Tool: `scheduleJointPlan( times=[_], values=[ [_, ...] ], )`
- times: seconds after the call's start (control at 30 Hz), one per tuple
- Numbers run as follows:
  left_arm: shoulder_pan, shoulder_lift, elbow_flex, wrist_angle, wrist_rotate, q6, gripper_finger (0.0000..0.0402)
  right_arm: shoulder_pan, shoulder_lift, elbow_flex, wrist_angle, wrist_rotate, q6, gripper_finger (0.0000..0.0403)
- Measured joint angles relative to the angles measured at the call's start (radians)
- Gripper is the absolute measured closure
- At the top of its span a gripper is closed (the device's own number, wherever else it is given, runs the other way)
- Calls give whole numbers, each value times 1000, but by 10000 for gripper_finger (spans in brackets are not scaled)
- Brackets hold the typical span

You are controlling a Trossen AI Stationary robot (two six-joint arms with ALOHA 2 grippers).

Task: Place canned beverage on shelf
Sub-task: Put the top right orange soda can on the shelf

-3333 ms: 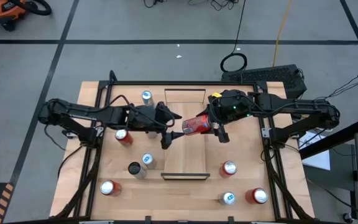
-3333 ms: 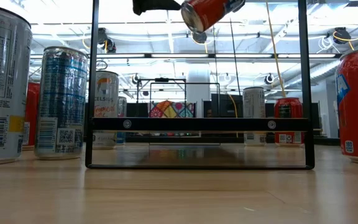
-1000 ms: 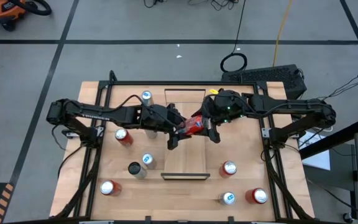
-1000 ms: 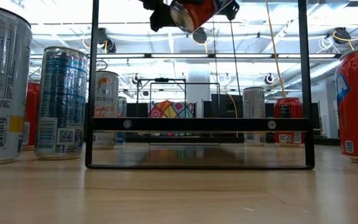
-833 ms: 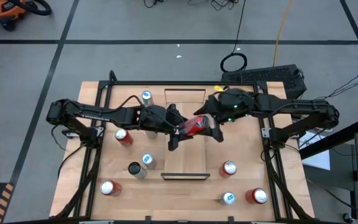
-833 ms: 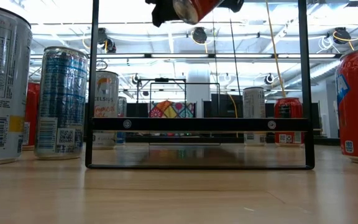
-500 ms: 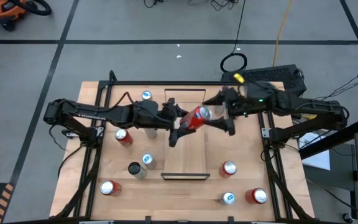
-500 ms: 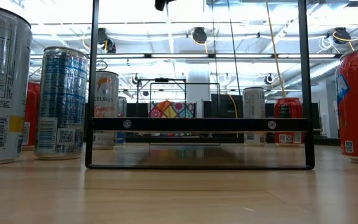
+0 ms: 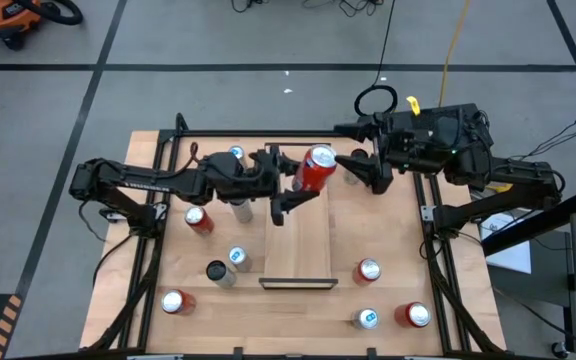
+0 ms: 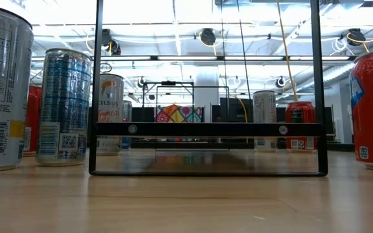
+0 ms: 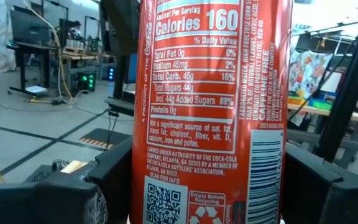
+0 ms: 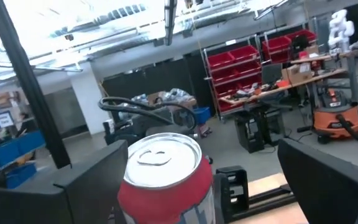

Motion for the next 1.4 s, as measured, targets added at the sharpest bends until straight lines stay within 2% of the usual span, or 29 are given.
scheduleJointPlan(
  times=[0.9,1.17,1.4],
  values=[
    [17,1,0,25,-30,9,114,53,77,0,21,0,-23,12],
    [17,1,0,25,-33,9,114,53,77,0,30,-2,-34,49],
    [18,1,0,25,-34,8,114,53,77,0,29,-1,-35,52]
  ],
)
